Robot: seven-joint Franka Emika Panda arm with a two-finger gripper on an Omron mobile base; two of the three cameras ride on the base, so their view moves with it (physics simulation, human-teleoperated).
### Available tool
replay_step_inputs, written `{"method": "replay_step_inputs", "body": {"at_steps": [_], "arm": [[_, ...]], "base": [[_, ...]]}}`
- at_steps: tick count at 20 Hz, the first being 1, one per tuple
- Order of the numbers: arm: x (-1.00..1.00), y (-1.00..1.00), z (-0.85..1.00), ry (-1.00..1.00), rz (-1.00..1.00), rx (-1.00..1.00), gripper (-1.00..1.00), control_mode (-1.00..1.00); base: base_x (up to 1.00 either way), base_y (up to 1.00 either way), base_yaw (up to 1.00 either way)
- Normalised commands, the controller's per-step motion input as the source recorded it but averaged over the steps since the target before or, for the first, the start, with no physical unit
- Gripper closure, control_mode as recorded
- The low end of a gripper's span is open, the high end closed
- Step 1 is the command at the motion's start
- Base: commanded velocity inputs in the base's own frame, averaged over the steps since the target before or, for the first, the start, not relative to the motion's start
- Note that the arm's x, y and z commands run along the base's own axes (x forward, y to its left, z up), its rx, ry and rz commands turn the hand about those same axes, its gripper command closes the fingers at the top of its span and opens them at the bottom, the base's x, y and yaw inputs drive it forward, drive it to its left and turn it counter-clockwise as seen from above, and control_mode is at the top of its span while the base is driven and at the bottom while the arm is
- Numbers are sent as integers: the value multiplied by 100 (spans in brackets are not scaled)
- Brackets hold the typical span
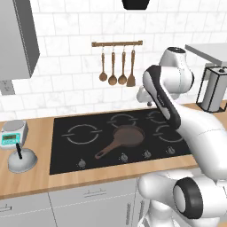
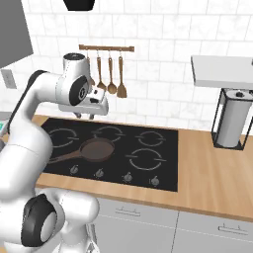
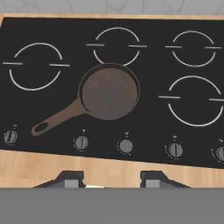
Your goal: Pick the kettle from the counter and place it on a stove burner. Then turn the burner on.
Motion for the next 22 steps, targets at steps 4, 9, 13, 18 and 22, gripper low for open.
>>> {"method": "replay_step_inputs", "body": {"at_steps": [4,9,13,18,22], "arm": [[-15,36,-19,-4,0,-6,-100,-100],[-48,62,-53,-19,0,-4,-100,-100],[-57,69,-62,-38,0,-4,-100,-100],[-23,32,-52,-36,-5,-1,-100,-100],[-12,28,-35,-21,-4,0,-100,-100]], "base": [[0,0,0],[0,0,0],[0,0,0],[0,0,0],[0,0,0]]}}
